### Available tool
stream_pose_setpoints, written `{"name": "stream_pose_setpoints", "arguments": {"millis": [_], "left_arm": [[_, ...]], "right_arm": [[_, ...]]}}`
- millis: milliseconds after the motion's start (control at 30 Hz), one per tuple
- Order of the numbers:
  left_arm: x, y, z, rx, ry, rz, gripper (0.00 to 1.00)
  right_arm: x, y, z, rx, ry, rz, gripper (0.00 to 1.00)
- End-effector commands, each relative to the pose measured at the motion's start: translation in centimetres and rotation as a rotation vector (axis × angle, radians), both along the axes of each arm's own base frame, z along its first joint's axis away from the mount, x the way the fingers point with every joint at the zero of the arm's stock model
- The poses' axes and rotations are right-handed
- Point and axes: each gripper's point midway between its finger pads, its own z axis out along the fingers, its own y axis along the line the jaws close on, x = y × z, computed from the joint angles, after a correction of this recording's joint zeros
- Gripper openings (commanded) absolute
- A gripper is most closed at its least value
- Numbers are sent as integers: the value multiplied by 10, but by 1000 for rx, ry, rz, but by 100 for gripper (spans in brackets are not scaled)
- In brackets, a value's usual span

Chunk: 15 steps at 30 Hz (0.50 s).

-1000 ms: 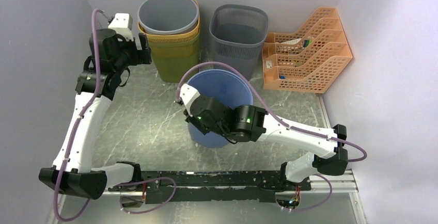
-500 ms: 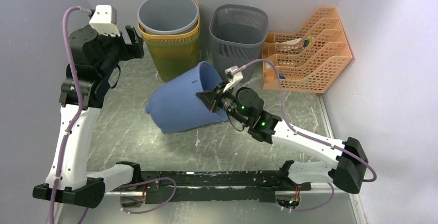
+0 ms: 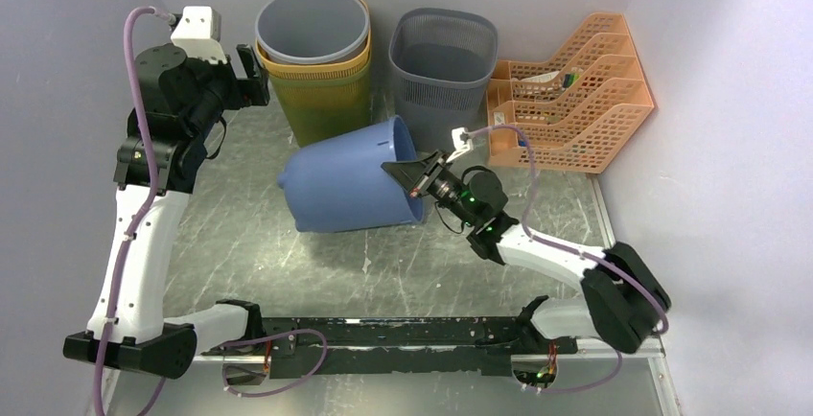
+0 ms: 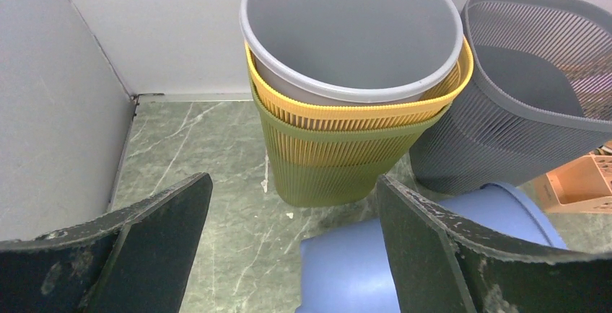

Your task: Turn the large container upside down

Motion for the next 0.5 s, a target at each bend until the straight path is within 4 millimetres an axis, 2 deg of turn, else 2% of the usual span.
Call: {"name": "stream_pose_setpoints", "arguments": {"millis": [0, 167, 267, 367, 467], "left_arm": [[-6, 0, 15, -2, -33, -3, 96], [-4, -1, 10, 9, -13, -8, 96], [-3, 1, 8, 22, -3, 1, 95], [0, 1, 7, 24, 0, 2, 95], [4, 1, 2, 27, 12, 5, 96]], "right_arm": [[-31, 26, 64, 249, -123, 230, 0], [-35, 42, 58, 423, -82, 367, 0], [-33, 43, 46, 499, -36, 401, 0], [-24, 32, 28, 537, 19, 382, 0], [-8, 7, 4, 534, 92, 311, 0]]}}
